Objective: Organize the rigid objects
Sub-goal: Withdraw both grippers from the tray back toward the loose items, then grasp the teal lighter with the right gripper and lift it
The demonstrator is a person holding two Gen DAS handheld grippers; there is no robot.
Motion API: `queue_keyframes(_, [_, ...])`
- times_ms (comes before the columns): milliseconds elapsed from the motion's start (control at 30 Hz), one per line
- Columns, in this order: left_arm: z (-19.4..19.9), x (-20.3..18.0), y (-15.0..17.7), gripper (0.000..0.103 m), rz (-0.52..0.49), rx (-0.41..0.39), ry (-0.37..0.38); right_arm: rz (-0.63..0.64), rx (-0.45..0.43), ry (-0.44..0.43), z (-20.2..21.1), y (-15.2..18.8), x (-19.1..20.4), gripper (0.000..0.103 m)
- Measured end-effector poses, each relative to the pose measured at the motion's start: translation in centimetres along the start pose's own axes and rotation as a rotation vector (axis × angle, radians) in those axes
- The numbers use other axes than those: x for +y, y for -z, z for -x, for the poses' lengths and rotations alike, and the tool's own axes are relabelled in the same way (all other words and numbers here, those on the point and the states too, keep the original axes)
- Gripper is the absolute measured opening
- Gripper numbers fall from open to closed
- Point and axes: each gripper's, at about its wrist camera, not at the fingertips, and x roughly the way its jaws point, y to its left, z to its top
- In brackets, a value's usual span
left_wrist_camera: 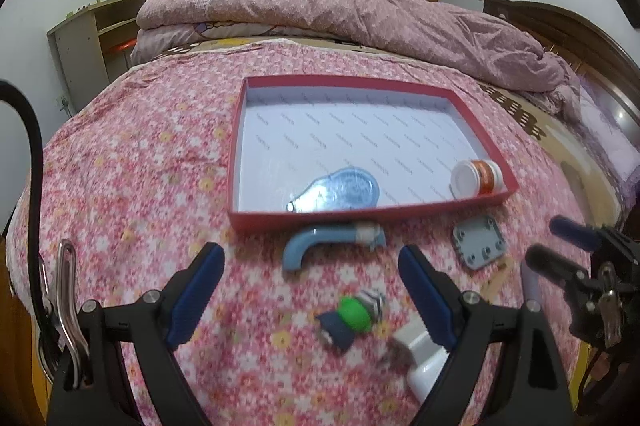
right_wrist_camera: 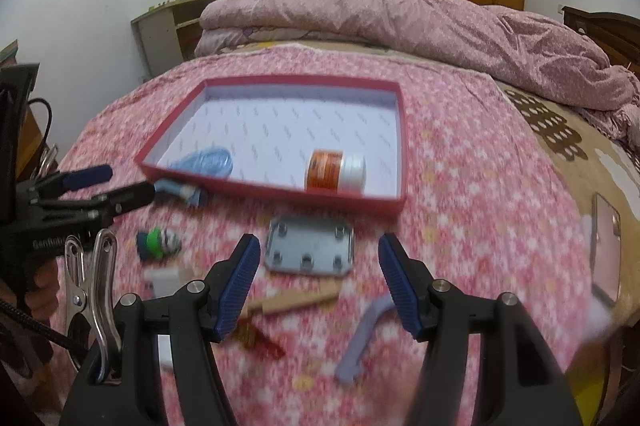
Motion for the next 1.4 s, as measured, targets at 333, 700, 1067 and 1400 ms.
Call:
queue_keyframes(333, [1.6,0.0,2.7,0.092,-0.006,0.019,0.007,0.017,0.075,-0.024,2.5,4.8,-0.2,0.063])
queue_keyframes(700, [1.9,0.5,4.8,0.092,0.001,0.051,0.002,0.121,0.176,-0.117,3.8,8.8,0.7,0.063])
queue_keyframes(1067, [2.0,0.7,5.6,0.092,0.003,0.060,-0.009,0.253,0.234,-0.151,3.2,10.7,2.6,0.063])
queue_keyframes(1400, [1.5,1.0,5.8,0.092,0.007,0.068,-0.016,0.264,0.230,-0.153,2.6,11.2,2.7,0.024])
